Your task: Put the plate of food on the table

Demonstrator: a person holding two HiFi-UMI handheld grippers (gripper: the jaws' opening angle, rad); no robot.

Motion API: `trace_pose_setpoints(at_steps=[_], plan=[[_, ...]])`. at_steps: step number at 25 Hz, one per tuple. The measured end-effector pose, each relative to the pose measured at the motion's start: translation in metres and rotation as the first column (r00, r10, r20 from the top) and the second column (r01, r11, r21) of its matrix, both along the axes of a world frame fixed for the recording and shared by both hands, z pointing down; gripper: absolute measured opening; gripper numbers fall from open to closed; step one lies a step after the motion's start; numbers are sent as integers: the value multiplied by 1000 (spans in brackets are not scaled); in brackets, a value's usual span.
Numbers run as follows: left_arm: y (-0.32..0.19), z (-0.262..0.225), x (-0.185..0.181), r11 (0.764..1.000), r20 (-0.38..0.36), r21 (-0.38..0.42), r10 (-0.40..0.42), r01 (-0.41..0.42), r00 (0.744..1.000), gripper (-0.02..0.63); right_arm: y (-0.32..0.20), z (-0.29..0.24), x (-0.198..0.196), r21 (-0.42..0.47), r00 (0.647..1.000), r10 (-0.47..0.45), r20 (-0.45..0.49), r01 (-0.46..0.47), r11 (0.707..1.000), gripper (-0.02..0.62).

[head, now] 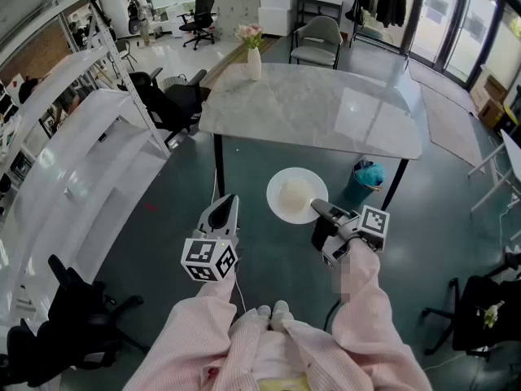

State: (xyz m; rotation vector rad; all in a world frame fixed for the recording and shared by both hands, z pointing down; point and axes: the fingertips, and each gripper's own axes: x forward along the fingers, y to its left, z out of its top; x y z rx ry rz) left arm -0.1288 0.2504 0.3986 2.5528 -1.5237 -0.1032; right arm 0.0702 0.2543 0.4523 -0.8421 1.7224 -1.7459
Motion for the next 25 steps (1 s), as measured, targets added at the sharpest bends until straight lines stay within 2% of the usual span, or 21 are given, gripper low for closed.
trace_pose_setpoints(at_steps=[12, 18, 25], plan=[[1, -1, -3, 1000, -15, -8, -15, 15, 1000, -5, 1, -1, 0, 11, 1000, 3, 9, -3, 1000, 28], [5, 0, 4, 1000, -10, -7, -21, 21, 1000, -5, -1, 4, 8, 12, 999, -15, -32, 15, 1000, 28], [-3, 13, -6, 997, -20, -35, -66, 65, 998, -5, -19, 12, 1, -6, 999, -38, -24, 38, 999, 29]])
